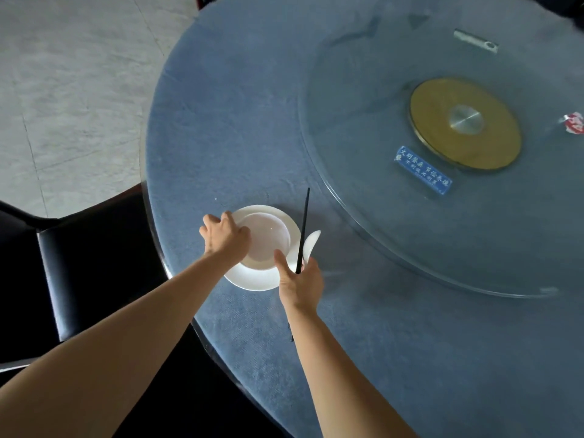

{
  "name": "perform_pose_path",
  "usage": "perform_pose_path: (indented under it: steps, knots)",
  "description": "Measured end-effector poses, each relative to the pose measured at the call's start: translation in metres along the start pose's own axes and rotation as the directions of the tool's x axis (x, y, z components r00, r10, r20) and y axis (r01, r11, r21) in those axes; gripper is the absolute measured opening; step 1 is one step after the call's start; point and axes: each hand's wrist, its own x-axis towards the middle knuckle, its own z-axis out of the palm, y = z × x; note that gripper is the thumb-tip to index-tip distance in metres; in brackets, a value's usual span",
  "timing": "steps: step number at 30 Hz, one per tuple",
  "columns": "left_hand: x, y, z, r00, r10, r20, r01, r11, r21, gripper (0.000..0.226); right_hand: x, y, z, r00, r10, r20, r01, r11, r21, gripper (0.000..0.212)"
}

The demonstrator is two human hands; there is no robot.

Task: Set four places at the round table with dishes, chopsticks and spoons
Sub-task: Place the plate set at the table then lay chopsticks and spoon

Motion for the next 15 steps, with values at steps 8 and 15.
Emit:
perform_pose_path:
  steps: [8,15]
  knots:
    - [0.004,-0.002,-0.010,1.000,0.011,0.027,-0.014,0.994,0.104,0.047,0.001,-0.001,-0.012,0.995,-0.060,0.077,0.068,0.992,-0.107,0.059]
    - [-0.010,0.002,-0.016,0.998,0.052,-0.026,-0.047,0.985,0.168,0.060,-0.008,-0.013,-0.028,0.997,0.047,-0.056,-0.043,0.997,0.064,0.027]
